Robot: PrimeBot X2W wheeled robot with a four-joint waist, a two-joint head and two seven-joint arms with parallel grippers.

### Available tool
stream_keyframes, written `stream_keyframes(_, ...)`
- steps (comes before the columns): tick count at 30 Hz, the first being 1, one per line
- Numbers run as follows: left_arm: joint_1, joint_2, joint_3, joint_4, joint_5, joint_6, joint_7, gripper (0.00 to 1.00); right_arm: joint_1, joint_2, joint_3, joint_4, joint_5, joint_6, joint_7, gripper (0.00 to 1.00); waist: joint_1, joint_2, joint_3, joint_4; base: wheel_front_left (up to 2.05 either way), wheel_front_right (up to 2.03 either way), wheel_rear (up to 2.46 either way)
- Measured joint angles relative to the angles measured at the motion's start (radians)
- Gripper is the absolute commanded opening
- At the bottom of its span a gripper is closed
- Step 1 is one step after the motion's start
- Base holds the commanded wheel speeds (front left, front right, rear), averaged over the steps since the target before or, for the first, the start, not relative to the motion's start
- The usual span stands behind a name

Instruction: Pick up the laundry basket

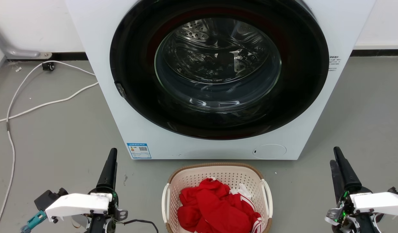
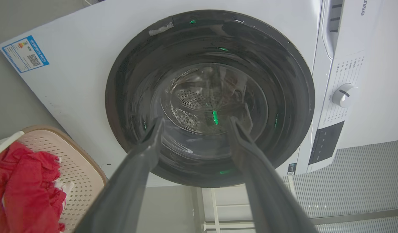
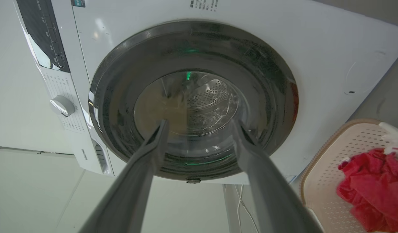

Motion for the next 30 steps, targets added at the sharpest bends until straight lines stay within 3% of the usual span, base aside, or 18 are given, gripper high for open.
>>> stream_keyframes(17, 0.000, 0.000, -0.064, -0.034, 0.403, 0.055, -0.065, 1.00, 0.009, 0.004, -0.015, -0.033, -0.470, 0.000, -0.060, 1.00, 0.0000, 0.0000, -0.003, 0.002, 0.00, 0.00, 0.00)
stream_keyframes(30, 0.000, 0.000, -0.091, -0.039, 0.625, 0.082, -0.108, 1.00, 0.025, 0.005, -0.004, -0.066, -0.700, 0.000, -0.080, 1.00, 0.0000, 0.0000, -0.006, 0.005, 0.00, 0.00, 0.00)
